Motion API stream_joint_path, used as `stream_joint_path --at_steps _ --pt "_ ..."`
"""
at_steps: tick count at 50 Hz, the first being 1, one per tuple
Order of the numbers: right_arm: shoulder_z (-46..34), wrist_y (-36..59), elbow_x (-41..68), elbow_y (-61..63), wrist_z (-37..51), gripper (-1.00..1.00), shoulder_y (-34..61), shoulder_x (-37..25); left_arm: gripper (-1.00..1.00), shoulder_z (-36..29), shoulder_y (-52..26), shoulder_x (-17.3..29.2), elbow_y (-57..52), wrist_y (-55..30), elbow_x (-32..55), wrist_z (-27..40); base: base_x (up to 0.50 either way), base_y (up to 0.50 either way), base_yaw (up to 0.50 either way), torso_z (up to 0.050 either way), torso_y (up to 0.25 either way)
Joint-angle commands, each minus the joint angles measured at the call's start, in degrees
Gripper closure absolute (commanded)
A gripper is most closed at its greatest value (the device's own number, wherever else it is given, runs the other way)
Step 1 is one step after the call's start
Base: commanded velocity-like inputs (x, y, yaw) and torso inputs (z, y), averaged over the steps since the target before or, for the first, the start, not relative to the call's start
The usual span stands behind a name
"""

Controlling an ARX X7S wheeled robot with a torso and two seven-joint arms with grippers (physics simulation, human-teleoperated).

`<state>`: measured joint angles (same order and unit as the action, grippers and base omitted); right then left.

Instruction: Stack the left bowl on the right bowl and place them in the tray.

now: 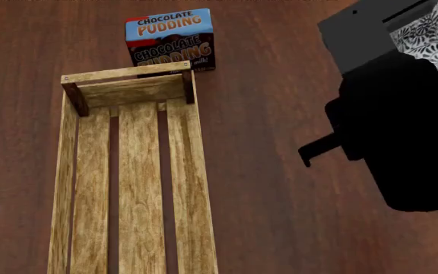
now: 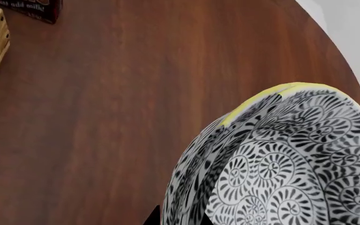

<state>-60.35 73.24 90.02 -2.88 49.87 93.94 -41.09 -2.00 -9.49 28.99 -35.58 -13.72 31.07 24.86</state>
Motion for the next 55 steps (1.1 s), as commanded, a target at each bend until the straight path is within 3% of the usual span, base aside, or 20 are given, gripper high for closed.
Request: stream_joint_path --at_steps 1,8,33,55 --pt "-2.8 1.3 -7.9 -3.0 -7.9 1.00 4.1 5.5 -1.00 0.6 0.2 0.2 -0.1 0.2 0.5 0.3 0.00 0.00 0.00 0.000 0.000" --pt "-6.0 1.0 -12.1 -4.1 -13.2 1.00 5.9 8.0 -1.00 0.8 0.1 0.5 -1.4 -0.7 1.0 1.1 0.00 0.00 0.00 0.000 0.000" --pt "-10.4 4.6 -13.4 -0.4 -16.9 1.00 11.6 15.0 -1.00 2.0 0.5 1.4 -3.9 -1.8 2.9 2.4 0.00 0.00 0.00 0.000 0.001" --pt "-14.1 2.3 -16.8 3.7 -23.4 1.00 14.6 19.1 -1.00 4.1 0.3 2.3 -3.0 -2.8 4.2 3.8 0.00 0.00 0.00 0.000 0.001"
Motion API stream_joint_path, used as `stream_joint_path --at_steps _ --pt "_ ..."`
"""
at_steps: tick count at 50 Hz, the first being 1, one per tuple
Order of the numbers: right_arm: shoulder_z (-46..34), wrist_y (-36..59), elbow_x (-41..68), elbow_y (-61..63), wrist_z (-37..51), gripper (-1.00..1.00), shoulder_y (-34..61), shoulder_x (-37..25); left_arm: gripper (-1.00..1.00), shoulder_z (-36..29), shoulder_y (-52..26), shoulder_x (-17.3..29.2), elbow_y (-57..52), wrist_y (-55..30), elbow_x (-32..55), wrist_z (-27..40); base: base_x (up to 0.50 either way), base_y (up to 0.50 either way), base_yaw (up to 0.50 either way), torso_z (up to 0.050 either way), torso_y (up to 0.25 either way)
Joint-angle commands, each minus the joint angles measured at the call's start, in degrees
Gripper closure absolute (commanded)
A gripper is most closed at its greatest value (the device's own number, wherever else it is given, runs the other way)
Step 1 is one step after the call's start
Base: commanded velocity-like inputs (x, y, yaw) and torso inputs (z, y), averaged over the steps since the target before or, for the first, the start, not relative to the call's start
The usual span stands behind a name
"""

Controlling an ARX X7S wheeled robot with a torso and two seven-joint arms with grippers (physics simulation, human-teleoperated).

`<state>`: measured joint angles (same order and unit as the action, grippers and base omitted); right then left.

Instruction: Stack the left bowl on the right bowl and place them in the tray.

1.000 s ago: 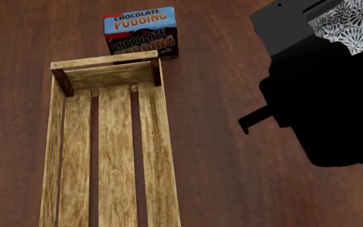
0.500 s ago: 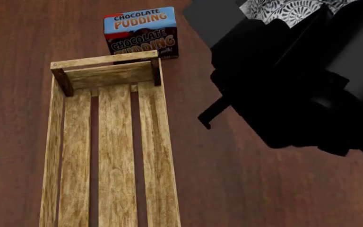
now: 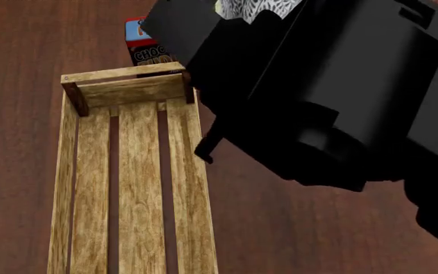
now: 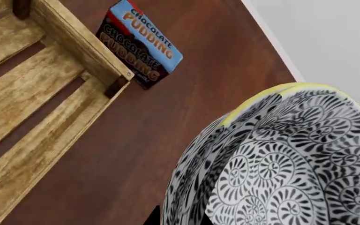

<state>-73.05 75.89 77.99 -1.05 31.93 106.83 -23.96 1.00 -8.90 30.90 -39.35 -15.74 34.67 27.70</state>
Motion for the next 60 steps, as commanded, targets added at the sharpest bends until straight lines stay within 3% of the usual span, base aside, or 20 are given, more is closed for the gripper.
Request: stream_joint_path --at_steps 1,60 --pt "-1.5 -0.4 -4.8 2.1 -5.7 1.00 1.7 2.1 -1.00 1.1 -0.3 0.5 0.8 -0.8 0.5 1.0 0.00 0.00 0.00 0.000 0.000" --pt "-8.5 -5.2 -8.9 5.0 -13.1 1.00 -0.4 12.4 -1.00 4.2 0.4 2.1 -0.8 -1.5 3.6 3.0 0.00 0.00 0.00 0.000 0.001"
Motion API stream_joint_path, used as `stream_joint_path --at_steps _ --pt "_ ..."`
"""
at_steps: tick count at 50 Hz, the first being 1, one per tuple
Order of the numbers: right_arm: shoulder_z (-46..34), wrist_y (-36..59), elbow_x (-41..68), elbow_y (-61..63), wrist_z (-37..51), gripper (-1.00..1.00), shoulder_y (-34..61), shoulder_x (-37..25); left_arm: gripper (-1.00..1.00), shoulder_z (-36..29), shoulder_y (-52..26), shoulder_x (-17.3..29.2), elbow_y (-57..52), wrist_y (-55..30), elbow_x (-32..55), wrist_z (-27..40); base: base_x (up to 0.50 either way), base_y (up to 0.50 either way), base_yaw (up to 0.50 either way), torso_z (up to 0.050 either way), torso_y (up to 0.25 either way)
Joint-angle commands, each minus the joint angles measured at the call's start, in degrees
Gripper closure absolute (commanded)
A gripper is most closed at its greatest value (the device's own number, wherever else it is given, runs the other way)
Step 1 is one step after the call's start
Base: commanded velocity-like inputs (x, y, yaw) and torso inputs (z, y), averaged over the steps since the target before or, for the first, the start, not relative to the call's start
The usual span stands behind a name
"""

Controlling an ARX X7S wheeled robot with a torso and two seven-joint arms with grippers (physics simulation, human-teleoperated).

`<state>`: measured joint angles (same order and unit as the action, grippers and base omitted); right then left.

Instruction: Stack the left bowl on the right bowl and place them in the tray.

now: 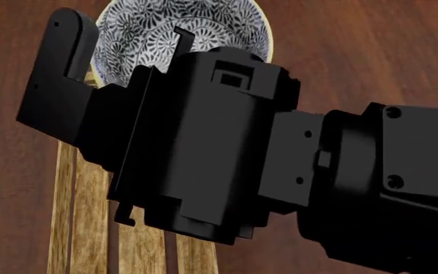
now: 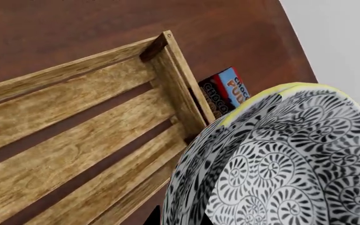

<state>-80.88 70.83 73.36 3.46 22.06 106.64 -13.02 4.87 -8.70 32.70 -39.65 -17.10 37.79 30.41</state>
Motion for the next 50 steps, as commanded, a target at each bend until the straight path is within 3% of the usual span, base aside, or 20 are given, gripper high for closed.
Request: stream_joint_path --at_steps 1,50 --pt "-0.9 -0.2 -4.3 0.5 -3.3 1.00 -0.4 1.6 -1.00 0.5 0.3 0.3 -0.8 -0.1 0.7 0.4 0.00 0.00 0.00 0.000 0.000" --pt "-3.5 -3.1 -4.9 2.1 -3.7 1.00 -5.2 5.1 -1.00 2.0 0.8 0.8 0.0 1.2 1.3 0.5 0.00 0.00 0.00 0.000 0.001"
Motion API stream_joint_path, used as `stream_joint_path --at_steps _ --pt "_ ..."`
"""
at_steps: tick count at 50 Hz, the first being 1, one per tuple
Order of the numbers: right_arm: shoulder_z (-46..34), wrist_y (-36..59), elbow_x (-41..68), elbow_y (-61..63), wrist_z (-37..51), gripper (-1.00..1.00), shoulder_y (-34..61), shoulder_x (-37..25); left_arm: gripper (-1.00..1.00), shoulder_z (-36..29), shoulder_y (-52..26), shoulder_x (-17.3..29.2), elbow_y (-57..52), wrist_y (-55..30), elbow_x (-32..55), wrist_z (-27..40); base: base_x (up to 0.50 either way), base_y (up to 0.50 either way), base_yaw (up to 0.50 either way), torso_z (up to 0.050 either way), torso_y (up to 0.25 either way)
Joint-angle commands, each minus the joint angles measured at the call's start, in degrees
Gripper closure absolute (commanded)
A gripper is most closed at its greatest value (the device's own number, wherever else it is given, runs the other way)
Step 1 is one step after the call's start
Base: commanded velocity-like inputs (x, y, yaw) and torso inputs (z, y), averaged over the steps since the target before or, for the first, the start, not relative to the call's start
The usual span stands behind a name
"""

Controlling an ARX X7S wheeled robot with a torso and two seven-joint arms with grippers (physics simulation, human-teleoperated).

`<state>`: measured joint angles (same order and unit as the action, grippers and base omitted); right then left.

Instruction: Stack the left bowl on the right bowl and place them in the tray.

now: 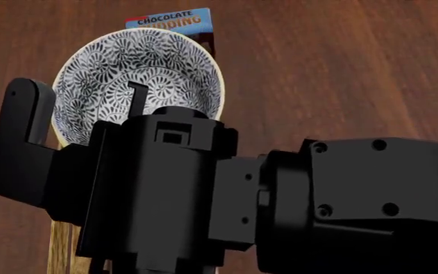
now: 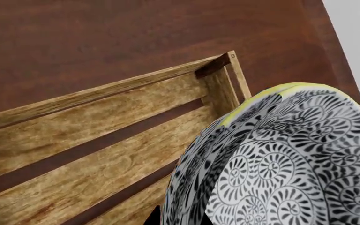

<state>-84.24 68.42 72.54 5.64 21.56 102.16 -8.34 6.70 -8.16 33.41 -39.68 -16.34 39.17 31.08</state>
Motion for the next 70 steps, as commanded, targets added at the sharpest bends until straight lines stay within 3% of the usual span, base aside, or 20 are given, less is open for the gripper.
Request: stream_joint_path --at_steps 1,70 --pt "-0.3 -0.9 -4.3 -0.2 -3.4 1.00 -0.9 0.4 -1.00 0.1 0.3 0.1 -0.1 0.4 -0.1 -0.1 0.00 0.00 0.00 0.000 0.000" --pt "-7.1 -11.4 -12.9 -11.3 -16.2 1.00 -6.3 4.5 -1.00 0.5 0.3 0.7 -0.1 0.6 1.0 0.5 0.00 0.00 0.00 0.000 0.001"
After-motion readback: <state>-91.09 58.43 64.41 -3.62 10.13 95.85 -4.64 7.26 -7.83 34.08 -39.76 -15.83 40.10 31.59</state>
